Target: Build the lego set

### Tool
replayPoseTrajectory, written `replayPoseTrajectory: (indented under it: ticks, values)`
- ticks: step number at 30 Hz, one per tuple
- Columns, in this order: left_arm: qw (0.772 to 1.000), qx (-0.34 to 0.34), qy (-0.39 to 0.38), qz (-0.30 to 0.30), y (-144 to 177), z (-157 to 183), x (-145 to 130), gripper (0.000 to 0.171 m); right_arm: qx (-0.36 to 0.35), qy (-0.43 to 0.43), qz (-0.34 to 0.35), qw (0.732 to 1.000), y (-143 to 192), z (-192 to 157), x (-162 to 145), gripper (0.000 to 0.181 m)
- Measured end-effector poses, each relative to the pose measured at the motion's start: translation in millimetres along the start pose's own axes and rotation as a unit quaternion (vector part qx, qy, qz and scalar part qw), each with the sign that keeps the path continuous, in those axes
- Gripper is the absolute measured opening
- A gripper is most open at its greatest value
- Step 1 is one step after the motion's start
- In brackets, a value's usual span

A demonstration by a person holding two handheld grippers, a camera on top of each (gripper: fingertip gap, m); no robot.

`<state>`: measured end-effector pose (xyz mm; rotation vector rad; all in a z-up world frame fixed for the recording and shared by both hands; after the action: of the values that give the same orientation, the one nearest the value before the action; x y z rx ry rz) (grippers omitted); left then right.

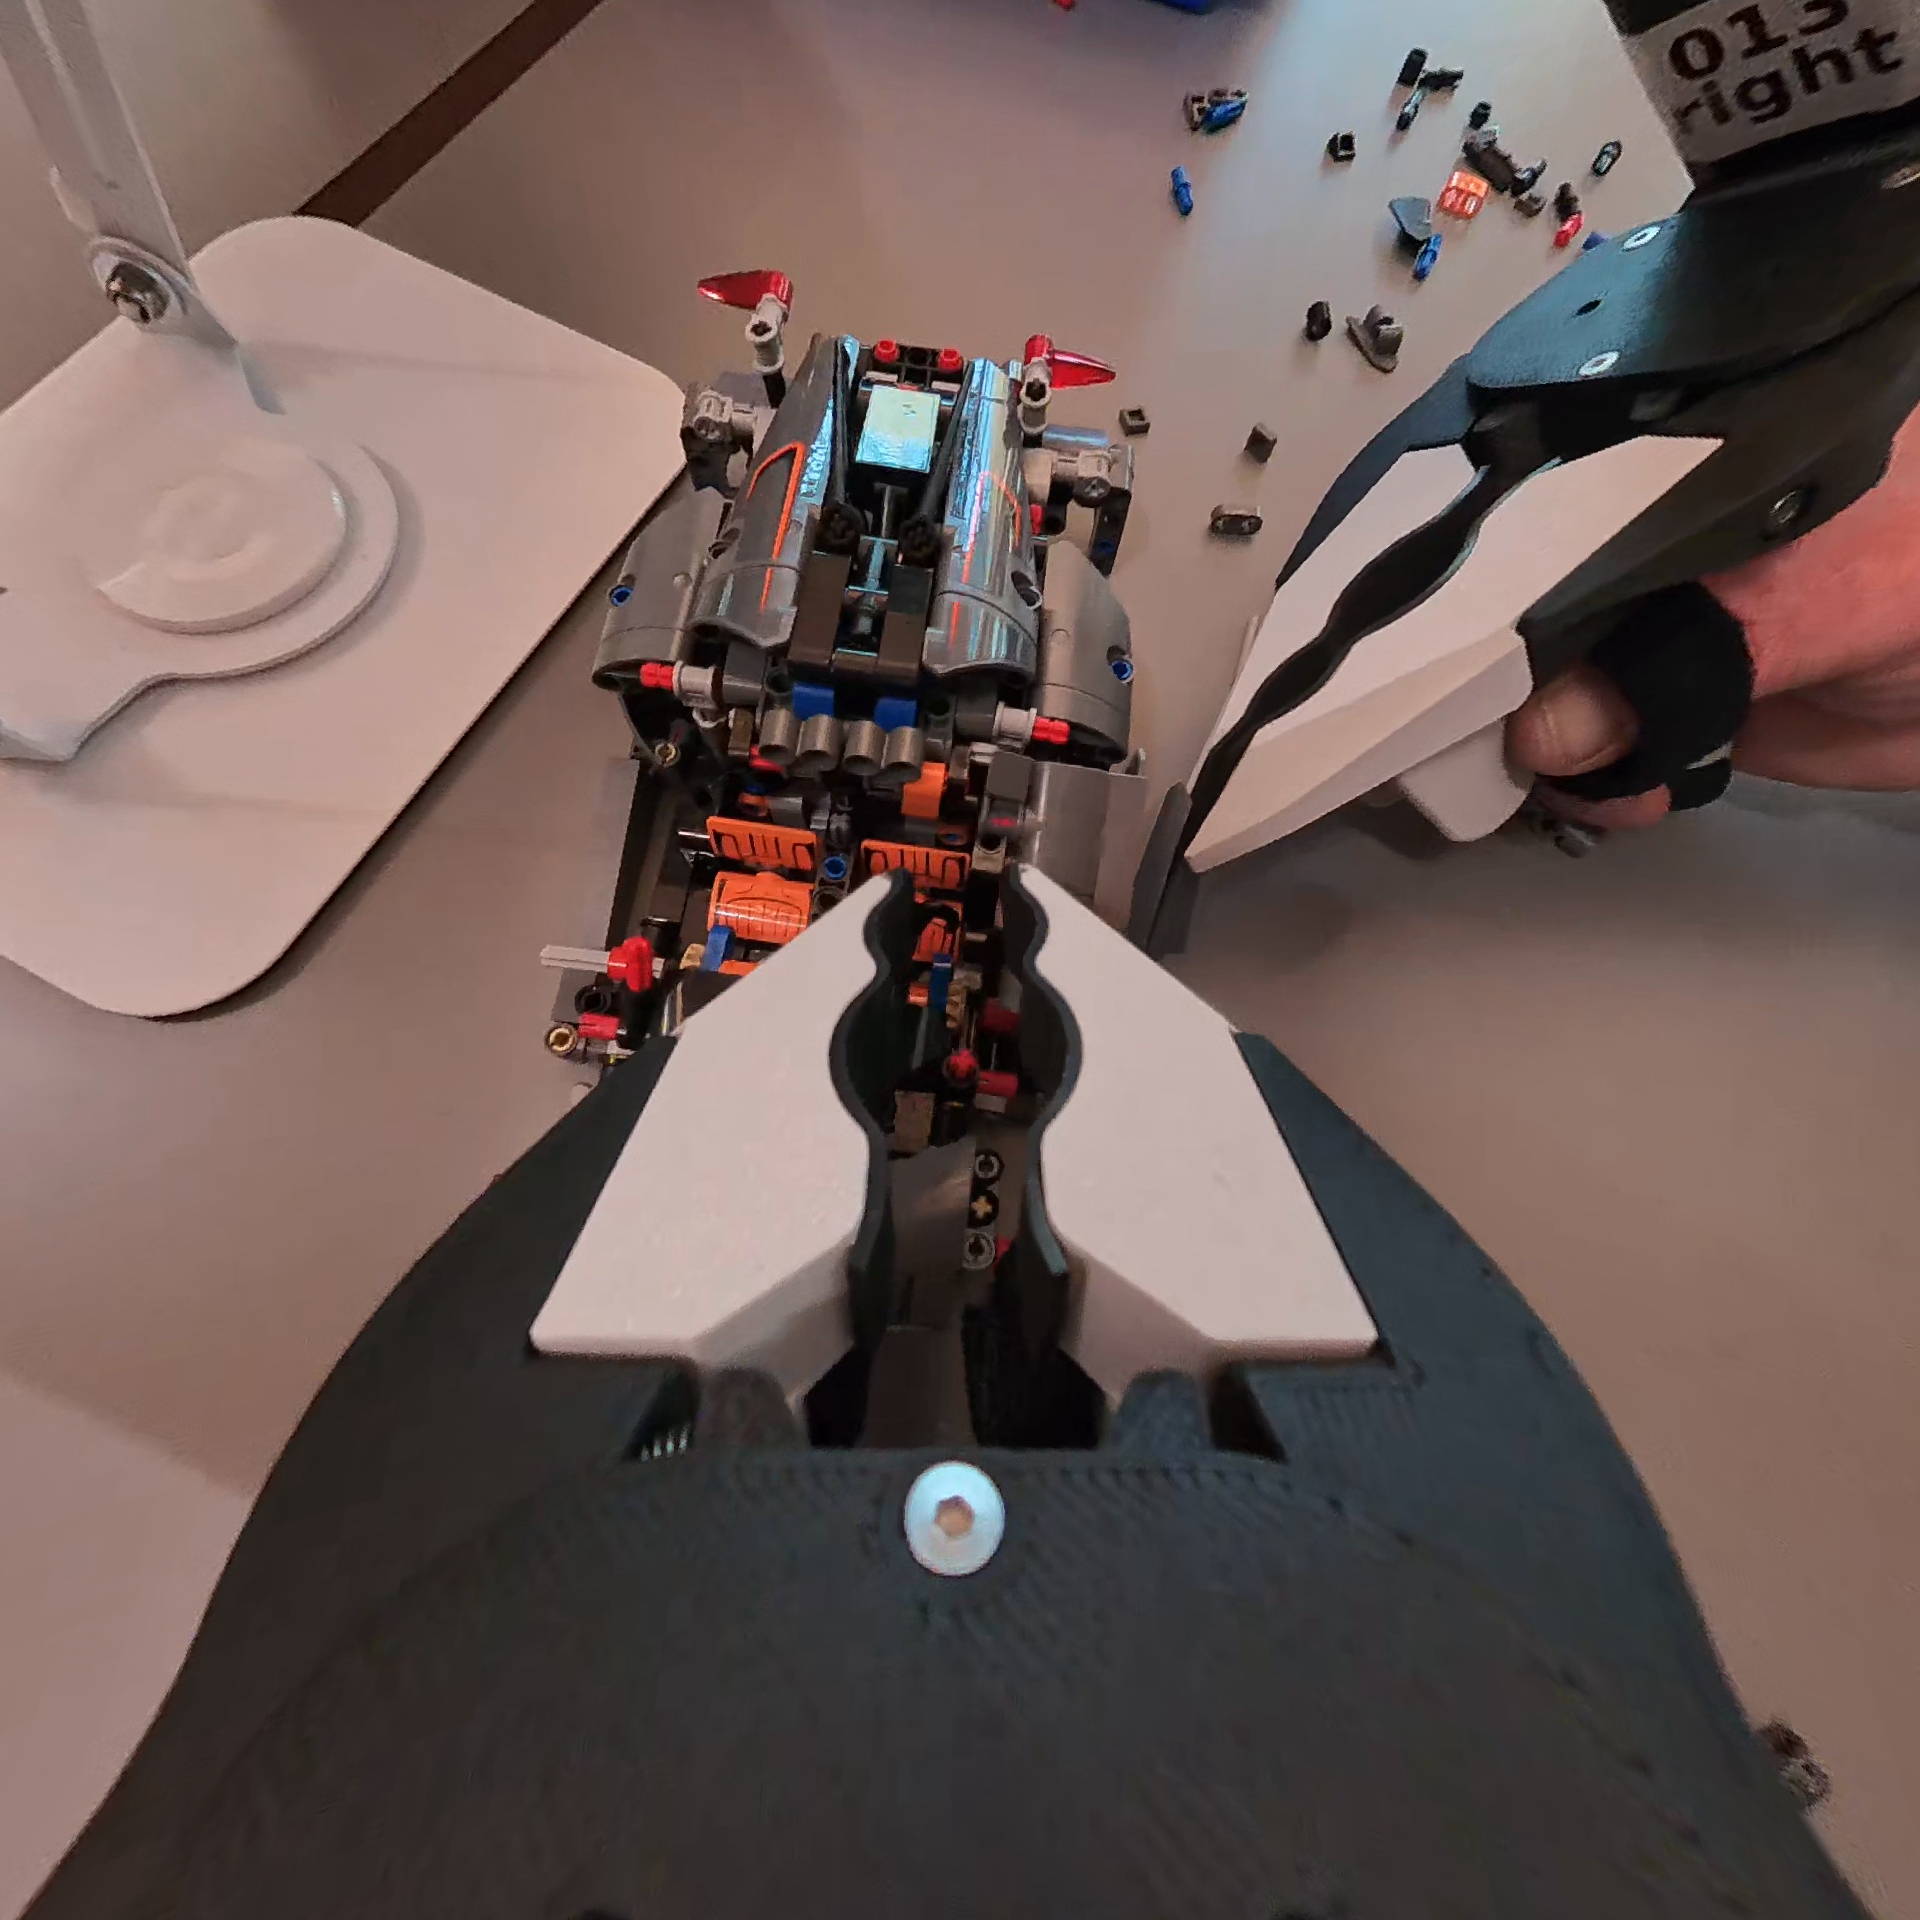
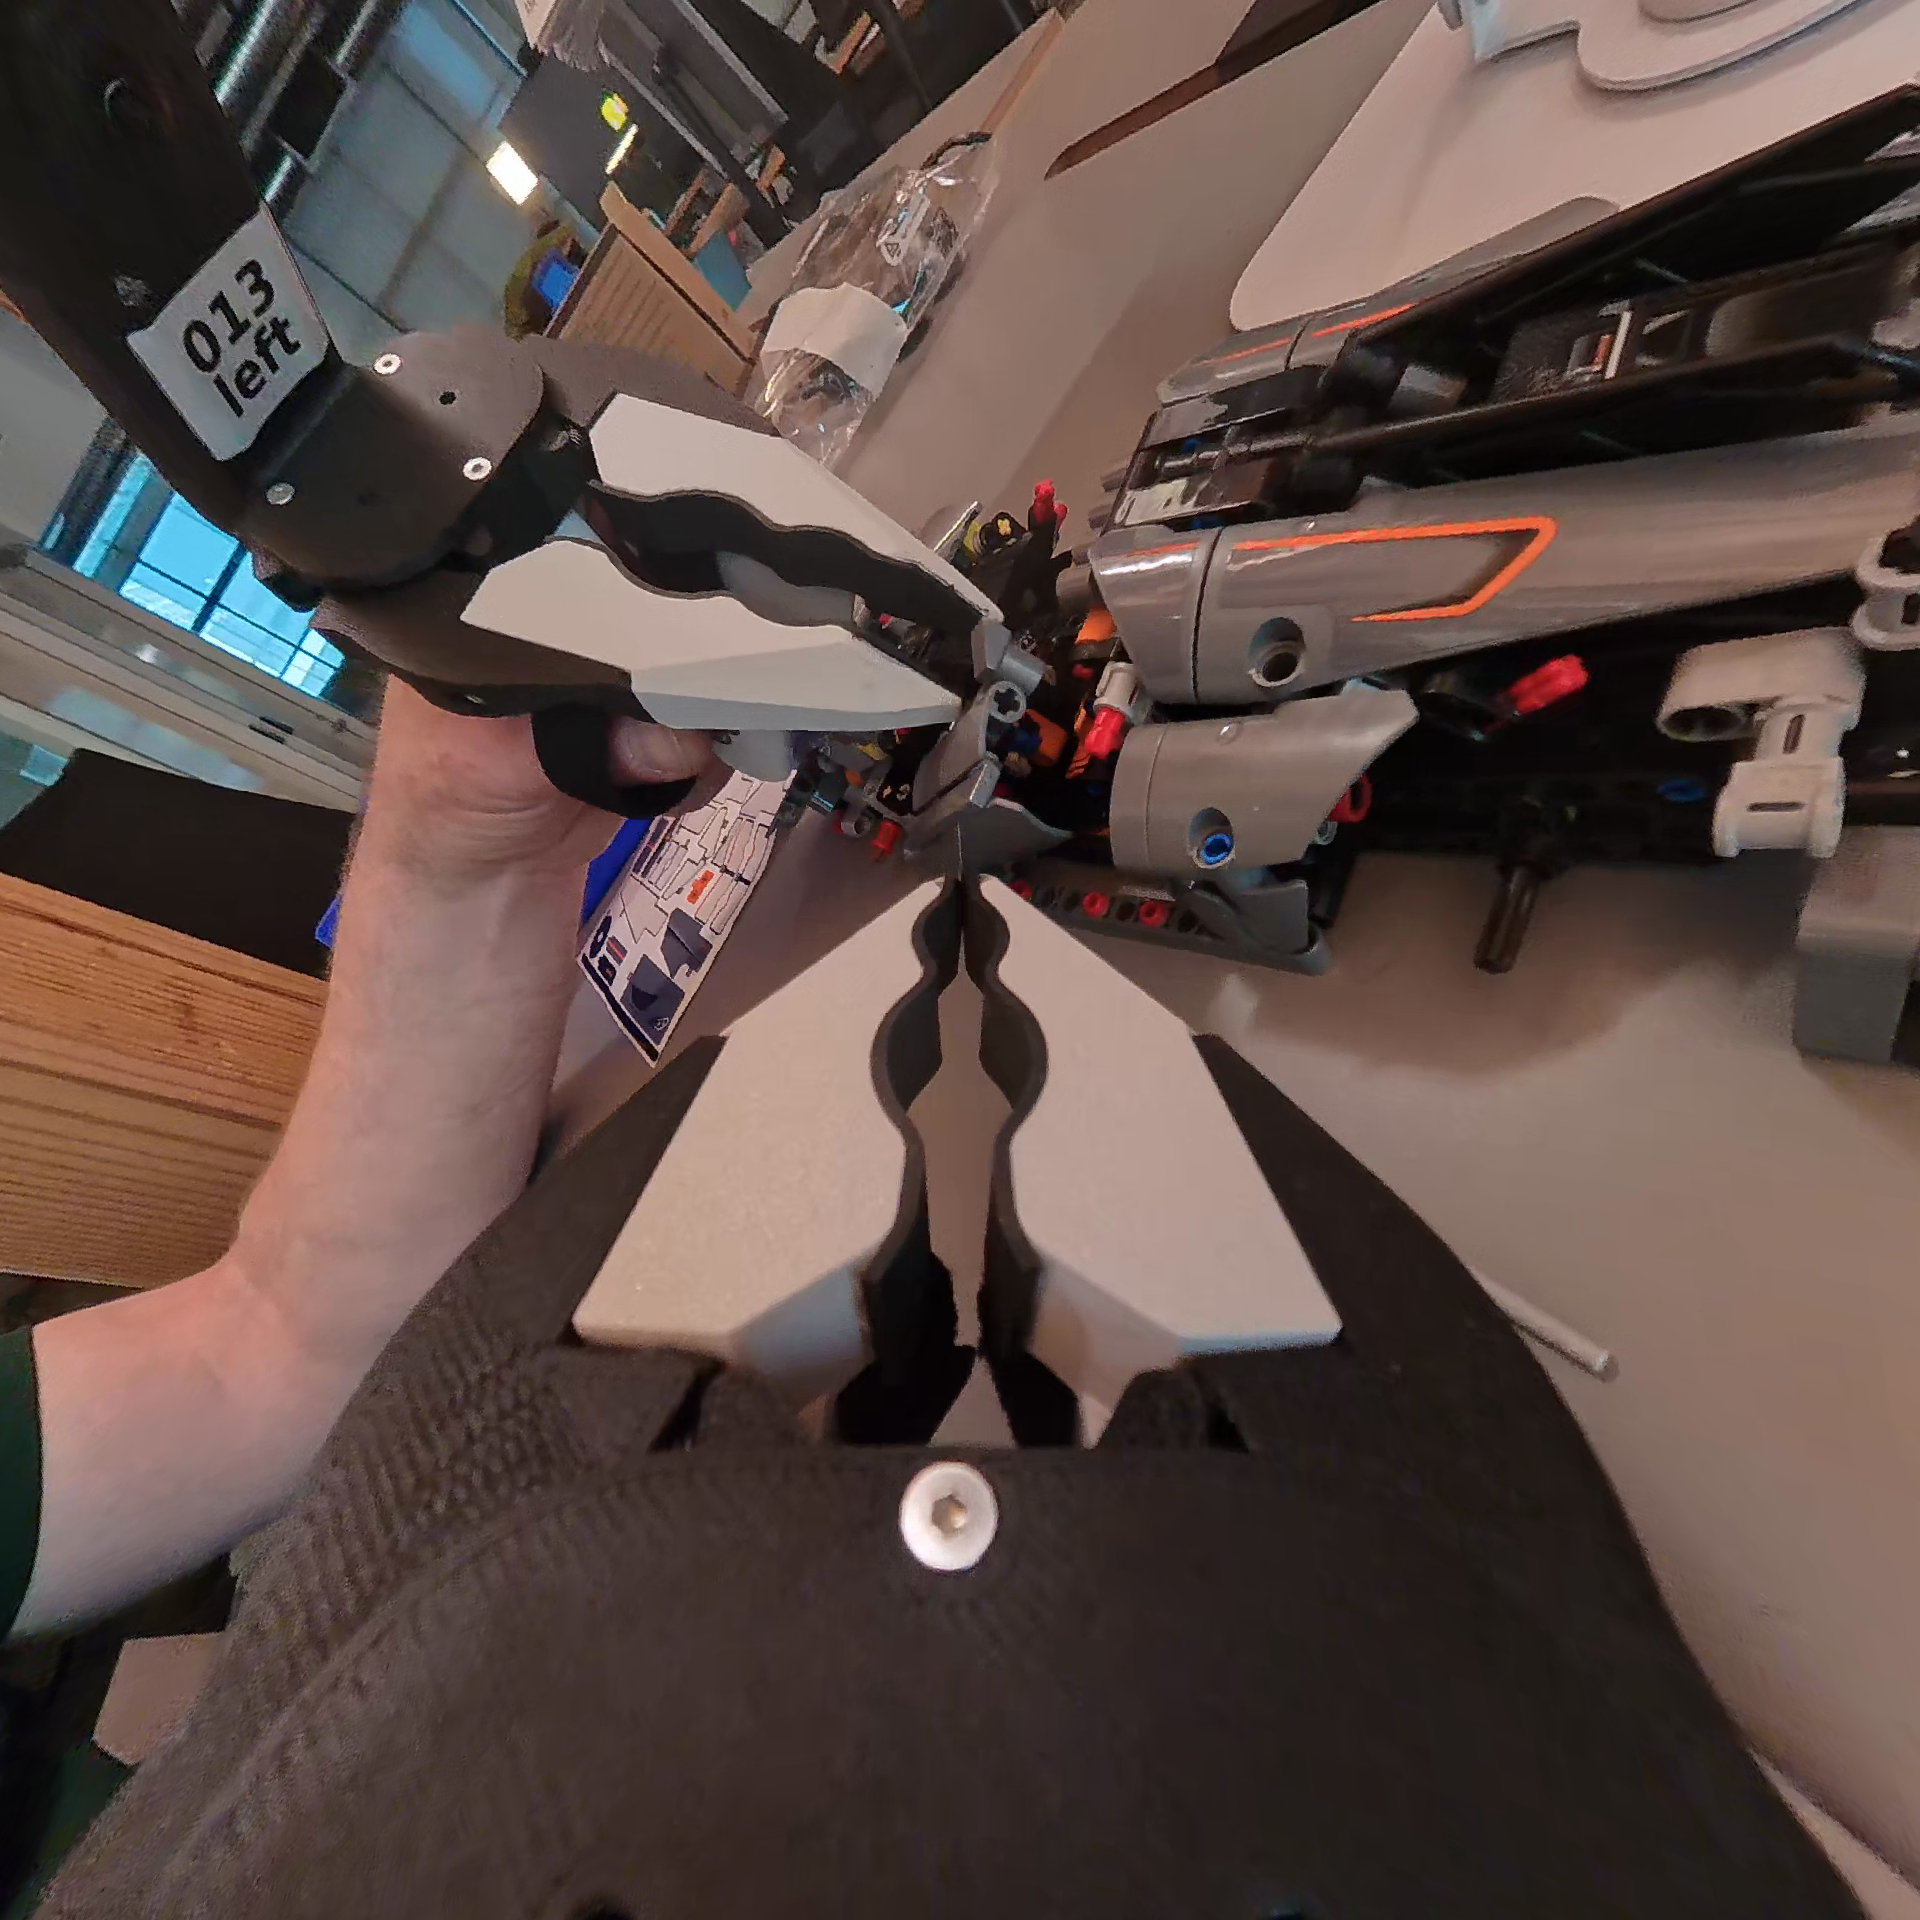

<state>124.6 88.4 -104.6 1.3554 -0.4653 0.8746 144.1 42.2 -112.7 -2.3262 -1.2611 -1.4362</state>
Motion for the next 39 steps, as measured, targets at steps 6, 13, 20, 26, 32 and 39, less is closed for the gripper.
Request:
replayPoseTrajectory:
  ticks: [6,13,20,26,32,39]
  values:
    - [1.000,-0.013,0.006,0.009,2.5,1.7,2.5,0.015,0.014,-0.006,0.004,1.000,1.3,-3.4,0.0,0.000]
    - [0.999,-0.017,-0.004,0.048,5.1,16.2,32.0,0.029,0.028,0.005,0.004,1.000,5.5,-8.8,-2.3,0.000]
    - [0.998,0.015,0.032,-0.043,-13.2,1.6,22.8,0.033,0.034,0.003,0.012,0.999,8.6,-9.7,-1.0,0.000]
    - [0.998,0.020,0.045,-0.039,-13.0,3.1,22.9,0.022,0.035,0.008,0.007,0.999,7.3,-10.6,-2.4,0.000]
    - [0.998,0.025,0.024,-0.046,-12.9,8.0,21.8,0.003,0.028,0.005,0.014,1.000,8.2,-8.5,-0.7,0.000]
    - [0.999,0.011,0.031,-0.035,-10.9,5.9,20.8,0.003,0.018,0.009,0.014,1.000,6.2,-6.5,0.3,0.000]
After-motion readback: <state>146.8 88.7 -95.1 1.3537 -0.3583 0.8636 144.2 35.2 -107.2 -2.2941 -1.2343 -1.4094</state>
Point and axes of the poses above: each gripper's, where its closed fingertips meet, y back along the fingers, x out of its top, z = x × y across the jaws, the point moved 1 cm from there along y, back along the fingers, and after that the axes turned 10 degrees about y, right-handed, at the moved point
